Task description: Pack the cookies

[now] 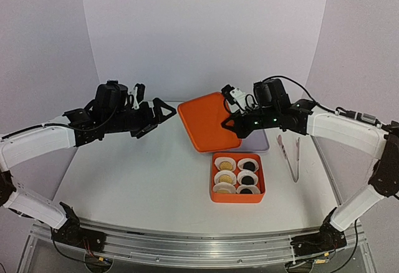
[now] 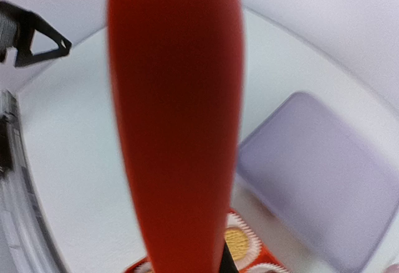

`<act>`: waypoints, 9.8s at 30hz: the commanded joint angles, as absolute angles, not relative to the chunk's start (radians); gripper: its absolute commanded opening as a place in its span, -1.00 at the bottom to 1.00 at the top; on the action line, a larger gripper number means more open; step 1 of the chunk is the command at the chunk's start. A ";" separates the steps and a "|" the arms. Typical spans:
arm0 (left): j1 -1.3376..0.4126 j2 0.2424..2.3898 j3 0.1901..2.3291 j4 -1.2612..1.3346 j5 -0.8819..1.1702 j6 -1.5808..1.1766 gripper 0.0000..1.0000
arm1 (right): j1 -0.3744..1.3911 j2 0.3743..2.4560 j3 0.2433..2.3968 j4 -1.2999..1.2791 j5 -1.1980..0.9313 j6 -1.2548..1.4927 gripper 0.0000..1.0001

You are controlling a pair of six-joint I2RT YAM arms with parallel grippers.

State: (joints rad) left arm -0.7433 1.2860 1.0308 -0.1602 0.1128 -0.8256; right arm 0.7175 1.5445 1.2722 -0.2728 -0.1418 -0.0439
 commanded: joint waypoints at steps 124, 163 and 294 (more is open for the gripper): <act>-0.709 1.364 0.754 0.989 0.629 -1.165 -1.00 | 0.632 1.446 1.046 0.378 -0.639 0.937 0.47; -0.715 1.427 0.890 0.135 0.325 -0.899 0.99 | 0.387 1.096 0.750 -0.152 -0.758 0.929 -1.00; -0.841 2.047 1.317 0.091 0.567 -0.824 0.88 | 0.299 1.664 0.723 0.417 -1.041 0.870 -0.87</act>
